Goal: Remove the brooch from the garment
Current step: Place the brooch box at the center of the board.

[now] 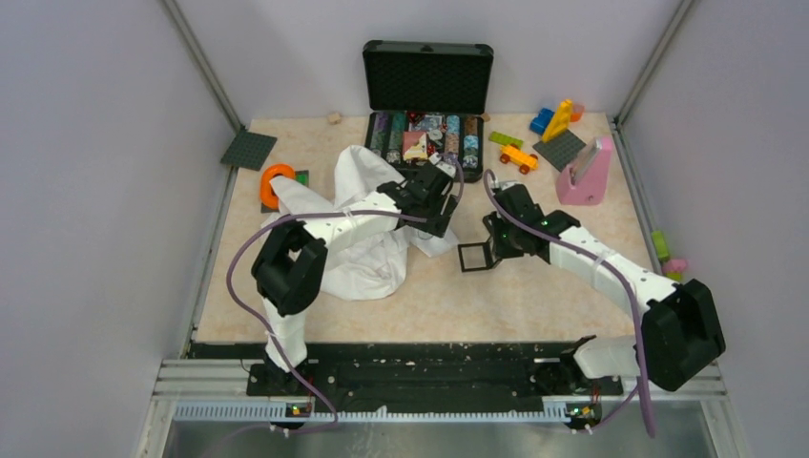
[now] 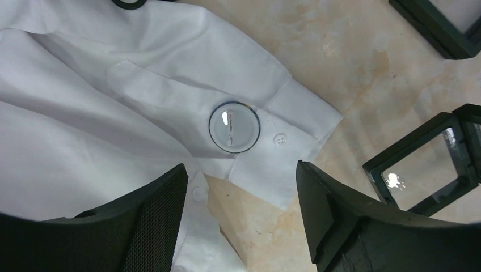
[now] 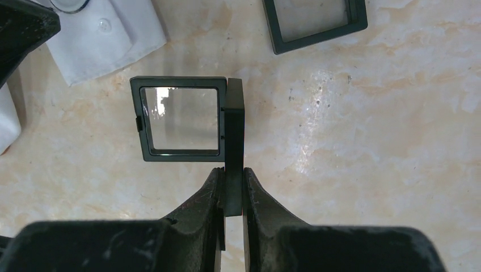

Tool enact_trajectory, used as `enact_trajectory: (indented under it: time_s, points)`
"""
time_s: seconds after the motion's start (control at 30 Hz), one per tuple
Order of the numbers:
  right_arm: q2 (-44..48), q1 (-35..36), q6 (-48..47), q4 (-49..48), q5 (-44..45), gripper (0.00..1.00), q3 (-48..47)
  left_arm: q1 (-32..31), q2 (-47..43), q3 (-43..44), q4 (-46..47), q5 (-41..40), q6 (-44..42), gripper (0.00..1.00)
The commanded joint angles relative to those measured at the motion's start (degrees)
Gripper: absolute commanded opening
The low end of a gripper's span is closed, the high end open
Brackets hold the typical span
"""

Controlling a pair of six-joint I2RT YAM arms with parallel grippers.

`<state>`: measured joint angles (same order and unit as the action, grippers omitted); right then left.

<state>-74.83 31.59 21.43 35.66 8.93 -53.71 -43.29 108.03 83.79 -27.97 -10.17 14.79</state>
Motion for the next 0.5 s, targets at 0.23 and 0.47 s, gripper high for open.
enact_trajectory:
  time_s: [0.23,0.47]
  points:
    - [-4.8,-0.7,-3.0,1.8,3.4,0.05,-3.3,0.8,5.9,5.6,-3.7,1.3,-0.8,0.73]
    - [-5.8,-0.6,-3.1,1.8,4.1,0.25,-3.4,1.3,6.5,5.5,-3.4,1.7,-0.4,0.73]
